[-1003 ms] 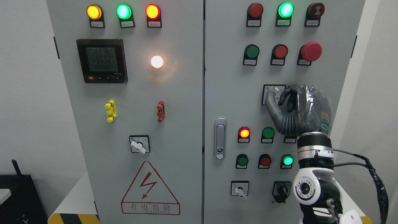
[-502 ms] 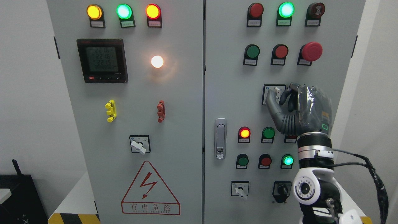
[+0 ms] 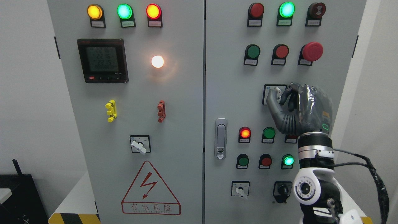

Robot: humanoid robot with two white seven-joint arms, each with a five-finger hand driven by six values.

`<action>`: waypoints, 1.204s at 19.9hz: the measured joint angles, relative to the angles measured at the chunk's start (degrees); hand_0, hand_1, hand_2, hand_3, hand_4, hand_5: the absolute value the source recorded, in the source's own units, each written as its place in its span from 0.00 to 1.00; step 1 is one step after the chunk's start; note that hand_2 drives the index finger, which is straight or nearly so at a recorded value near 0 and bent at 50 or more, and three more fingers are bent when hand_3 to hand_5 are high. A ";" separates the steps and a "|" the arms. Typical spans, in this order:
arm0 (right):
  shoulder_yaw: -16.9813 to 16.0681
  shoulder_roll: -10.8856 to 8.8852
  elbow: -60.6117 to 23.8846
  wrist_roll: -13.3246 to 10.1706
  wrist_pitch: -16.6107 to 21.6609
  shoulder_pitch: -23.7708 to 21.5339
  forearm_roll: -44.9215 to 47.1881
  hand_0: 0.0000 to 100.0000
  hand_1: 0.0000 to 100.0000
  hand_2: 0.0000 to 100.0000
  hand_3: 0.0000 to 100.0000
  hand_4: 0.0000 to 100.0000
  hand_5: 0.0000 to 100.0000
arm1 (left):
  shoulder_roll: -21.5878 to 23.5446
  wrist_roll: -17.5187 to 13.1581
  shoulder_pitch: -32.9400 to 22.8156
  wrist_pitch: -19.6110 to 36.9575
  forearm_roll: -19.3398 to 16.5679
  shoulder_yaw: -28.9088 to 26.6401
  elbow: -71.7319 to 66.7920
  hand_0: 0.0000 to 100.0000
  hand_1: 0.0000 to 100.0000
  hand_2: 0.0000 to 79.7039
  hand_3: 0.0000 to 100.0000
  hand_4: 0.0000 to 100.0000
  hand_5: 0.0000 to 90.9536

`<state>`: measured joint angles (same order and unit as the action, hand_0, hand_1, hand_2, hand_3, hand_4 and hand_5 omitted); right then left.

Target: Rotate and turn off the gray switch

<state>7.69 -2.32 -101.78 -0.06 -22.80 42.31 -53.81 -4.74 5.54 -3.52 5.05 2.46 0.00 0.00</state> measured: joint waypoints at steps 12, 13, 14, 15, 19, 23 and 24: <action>-0.07 -0.36 -0.91 -0.22 0.18 -0.32 0.13 0.48 0.32 0.75 1.00 0.95 1.00 | 0.00 -0.18 0.00 0.00 0.00 0.00 0.00 0.12 0.39 0.00 0.00 0.00 0.00; -0.06 -0.37 -0.99 -0.23 0.21 -0.35 0.14 0.47 0.32 0.75 1.00 0.95 1.00 | 0.00 -0.18 0.00 0.00 0.00 0.00 0.00 0.12 0.39 0.00 0.00 0.00 0.00; -0.06 -0.38 -1.07 -0.24 0.24 -0.38 0.15 0.47 0.32 0.75 1.00 0.95 1.00 | 0.00 -0.19 0.00 0.00 0.00 0.00 0.00 0.12 0.39 0.00 0.00 0.00 0.00; -0.06 -0.40 -1.16 -0.25 0.29 -0.41 0.16 0.46 0.32 0.75 1.00 0.95 1.00 | 0.00 -0.19 0.00 0.00 0.00 0.00 0.00 0.12 0.39 0.00 0.00 0.00 0.00; -0.06 -0.46 -1.70 -0.32 0.43 -0.56 0.20 0.43 0.32 0.76 1.00 0.95 1.00 | 0.00 -0.19 0.00 0.00 0.00 0.00 0.00 0.12 0.39 0.00 0.00 0.00 0.00; -0.06 -0.58 -2.65 -0.60 1.31 -1.06 0.20 0.40 0.33 0.76 1.00 0.95 1.00 | 0.00 -0.21 0.00 0.00 0.00 0.00 0.00 0.12 0.39 0.00 0.00 0.00 0.00; -0.07 -0.62 -2.93 -0.63 1.72 -1.25 0.21 0.40 0.33 0.76 1.00 0.95 1.00 | 0.00 -0.22 0.00 0.00 0.00 0.00 0.00 0.12 0.39 0.00 0.00 0.00 0.00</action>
<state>7.62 -2.94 -104.71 -0.69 -21.09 41.06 -53.60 -4.75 5.32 -3.52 5.05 2.46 0.00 0.00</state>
